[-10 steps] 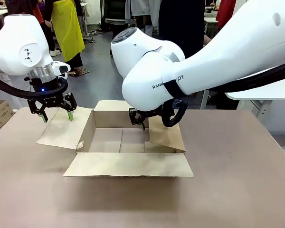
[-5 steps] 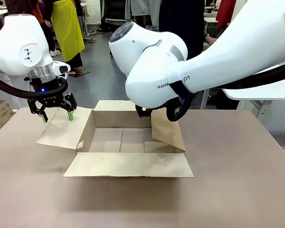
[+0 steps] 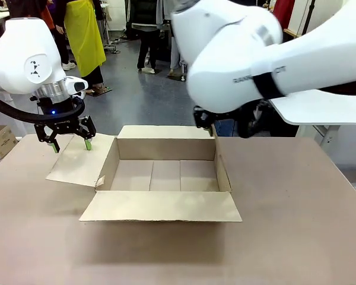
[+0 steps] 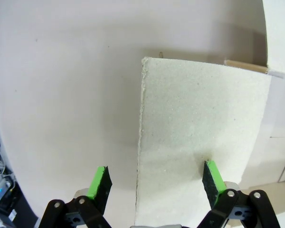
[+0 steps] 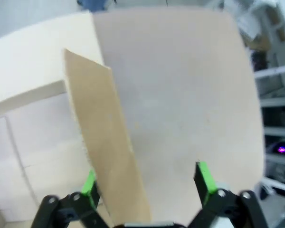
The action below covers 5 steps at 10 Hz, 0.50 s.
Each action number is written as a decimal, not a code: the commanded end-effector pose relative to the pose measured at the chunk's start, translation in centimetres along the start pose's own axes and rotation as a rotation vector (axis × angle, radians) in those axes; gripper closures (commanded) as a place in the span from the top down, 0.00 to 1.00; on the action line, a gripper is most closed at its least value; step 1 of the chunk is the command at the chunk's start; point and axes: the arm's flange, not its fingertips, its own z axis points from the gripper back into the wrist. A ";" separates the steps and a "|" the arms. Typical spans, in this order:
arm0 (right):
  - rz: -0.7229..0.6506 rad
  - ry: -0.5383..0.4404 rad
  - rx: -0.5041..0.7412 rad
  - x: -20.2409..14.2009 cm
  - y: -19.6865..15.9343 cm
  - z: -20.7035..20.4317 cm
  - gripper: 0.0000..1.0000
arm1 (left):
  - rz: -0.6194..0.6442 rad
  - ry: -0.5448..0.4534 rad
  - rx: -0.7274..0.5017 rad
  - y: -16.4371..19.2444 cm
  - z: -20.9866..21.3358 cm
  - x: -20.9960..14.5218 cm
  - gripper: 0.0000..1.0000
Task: Pack the gift set into the box.
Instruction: Place both hands on the side flaps of the Package Box and spread them outward.
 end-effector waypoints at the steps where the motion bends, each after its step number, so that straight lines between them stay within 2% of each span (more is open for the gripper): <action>1: -0.061 0.050 0.082 -1.8 -4.9 -3.0 1.00 | 0.014 -0.013 0.014 0.0 0.1 -0.1 1.00; 3: -0.132 0.072 0.132 -2.4 -8.5 -4.9 1.00 | 0.014 -0.013 0.014 0.0 0.1 -0.1 1.00; 4: -0.174 0.097 0.106 -2.3 -9.6 -6.6 1.00 | 0.014 -0.013 0.014 0.0 0.1 -0.1 1.00; 5: -0.168 0.113 0.168 -2.3 -10.7 -8.2 1.00 | 0.014 -0.013 0.014 0.0 0.1 -0.1 1.00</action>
